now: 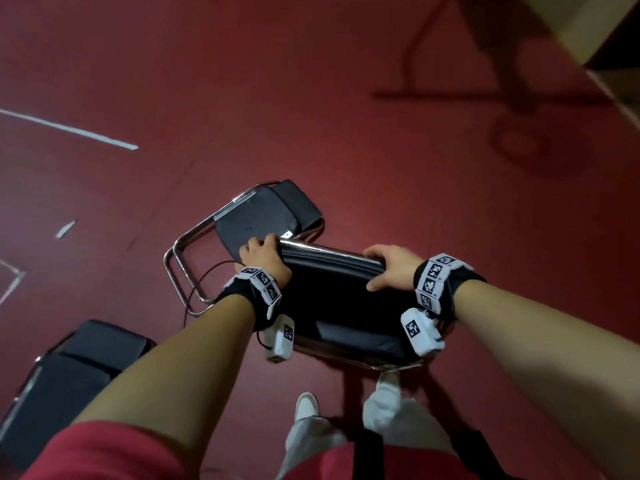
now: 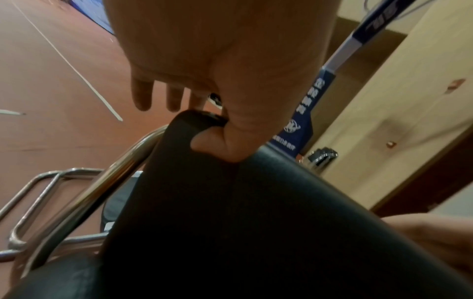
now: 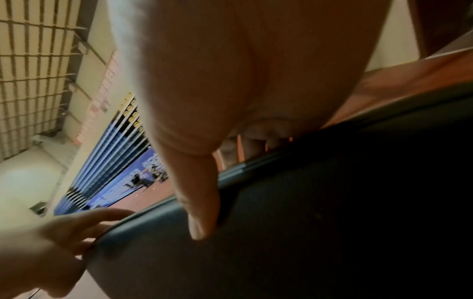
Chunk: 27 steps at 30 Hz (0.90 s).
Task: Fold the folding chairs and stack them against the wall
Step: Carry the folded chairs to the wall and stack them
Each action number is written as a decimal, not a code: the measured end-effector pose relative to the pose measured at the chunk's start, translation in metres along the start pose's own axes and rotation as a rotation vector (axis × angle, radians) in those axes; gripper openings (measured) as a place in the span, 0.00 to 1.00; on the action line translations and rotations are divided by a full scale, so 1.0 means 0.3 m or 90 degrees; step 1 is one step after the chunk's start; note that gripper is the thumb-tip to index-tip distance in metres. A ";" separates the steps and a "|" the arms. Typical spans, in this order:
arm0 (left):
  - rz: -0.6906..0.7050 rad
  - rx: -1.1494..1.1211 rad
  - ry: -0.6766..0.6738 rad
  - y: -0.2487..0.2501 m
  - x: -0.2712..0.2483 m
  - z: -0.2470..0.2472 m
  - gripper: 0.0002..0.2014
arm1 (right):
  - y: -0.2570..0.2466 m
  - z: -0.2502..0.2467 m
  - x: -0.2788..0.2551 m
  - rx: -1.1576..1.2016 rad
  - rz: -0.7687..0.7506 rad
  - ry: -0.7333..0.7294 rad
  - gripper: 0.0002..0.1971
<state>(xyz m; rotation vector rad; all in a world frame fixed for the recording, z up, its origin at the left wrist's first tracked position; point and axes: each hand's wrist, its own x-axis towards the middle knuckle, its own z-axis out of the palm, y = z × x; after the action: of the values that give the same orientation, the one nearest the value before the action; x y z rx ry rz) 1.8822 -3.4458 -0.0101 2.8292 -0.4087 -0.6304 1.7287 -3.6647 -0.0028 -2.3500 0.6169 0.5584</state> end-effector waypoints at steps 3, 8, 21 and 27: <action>0.026 0.003 -0.035 -0.051 0.036 -0.002 0.33 | 0.011 0.049 -0.060 0.014 0.038 0.059 0.37; 0.034 -0.156 -0.086 -0.137 0.084 0.021 0.39 | 0.060 0.145 -0.151 -0.080 0.185 0.188 0.47; -0.009 -0.463 -0.103 -0.236 0.095 0.100 0.44 | 0.188 0.337 -0.259 0.327 0.282 0.438 0.51; 0.000 -0.573 -0.106 -0.254 0.076 0.124 0.47 | 0.198 0.377 -0.258 0.419 0.289 0.480 0.47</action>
<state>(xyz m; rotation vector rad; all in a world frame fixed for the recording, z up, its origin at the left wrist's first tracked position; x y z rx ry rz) 1.9025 -3.3869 -0.0720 1.9290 -0.0976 -0.7967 1.6079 -3.6078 -0.0697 -1.7221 1.4363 -0.3609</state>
